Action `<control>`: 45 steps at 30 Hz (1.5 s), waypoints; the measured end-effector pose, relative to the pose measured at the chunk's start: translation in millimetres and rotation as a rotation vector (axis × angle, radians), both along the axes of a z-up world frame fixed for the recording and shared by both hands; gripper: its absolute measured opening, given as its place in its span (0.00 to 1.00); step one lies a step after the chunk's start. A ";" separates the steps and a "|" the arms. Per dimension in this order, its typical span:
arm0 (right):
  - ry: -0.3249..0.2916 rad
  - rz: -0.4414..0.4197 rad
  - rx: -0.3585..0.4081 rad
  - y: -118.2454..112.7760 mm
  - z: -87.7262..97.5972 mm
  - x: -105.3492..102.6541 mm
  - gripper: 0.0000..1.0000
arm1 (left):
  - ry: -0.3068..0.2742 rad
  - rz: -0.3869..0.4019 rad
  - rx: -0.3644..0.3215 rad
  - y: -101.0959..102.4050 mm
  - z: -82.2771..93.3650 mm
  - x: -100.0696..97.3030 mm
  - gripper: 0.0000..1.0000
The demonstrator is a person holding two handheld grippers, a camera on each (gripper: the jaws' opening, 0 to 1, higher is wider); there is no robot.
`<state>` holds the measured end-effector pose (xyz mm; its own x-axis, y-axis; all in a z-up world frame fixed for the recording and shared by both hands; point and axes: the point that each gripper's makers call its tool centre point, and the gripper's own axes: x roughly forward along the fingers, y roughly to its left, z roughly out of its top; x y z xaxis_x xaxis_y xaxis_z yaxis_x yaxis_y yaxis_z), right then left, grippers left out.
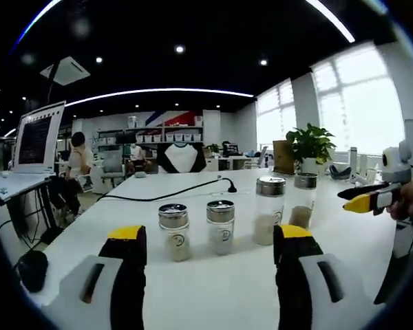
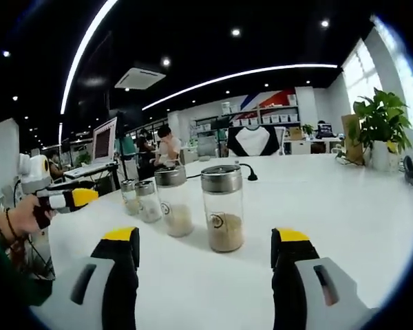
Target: Rotate the seasoning bottle until the label or dispensing opening points toward the visible target arrow and the bottle remains upright within the marked orientation range
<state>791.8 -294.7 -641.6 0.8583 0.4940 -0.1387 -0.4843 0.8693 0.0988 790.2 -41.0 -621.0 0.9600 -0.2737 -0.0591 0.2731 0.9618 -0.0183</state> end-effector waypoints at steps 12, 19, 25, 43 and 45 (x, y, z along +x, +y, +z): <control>-0.022 -0.016 0.004 1.7 21.4 9.1 0.83 | -0.023 0.037 0.039 -6.5 13.3 -0.1 0.96; 0.016 -0.013 -0.005 6.6 23.1 13.1 0.84 | -0.007 0.060 -0.022 -1.0 22.9 -0.3 0.97; 0.026 -0.038 -0.023 3.6 28.0 14.1 0.88 | -0.033 0.058 -0.058 1.3 39.3 -1.6 0.99; 0.125 -0.038 -0.024 5.4 11.9 9.1 0.99 | 0.023 0.052 -0.025 -3.2 26.9 -7.0 1.00; 0.124 -0.038 -0.025 5.9 12.4 9.2 0.99 | 0.022 0.055 -0.029 -1.4 26.9 -8.2 1.00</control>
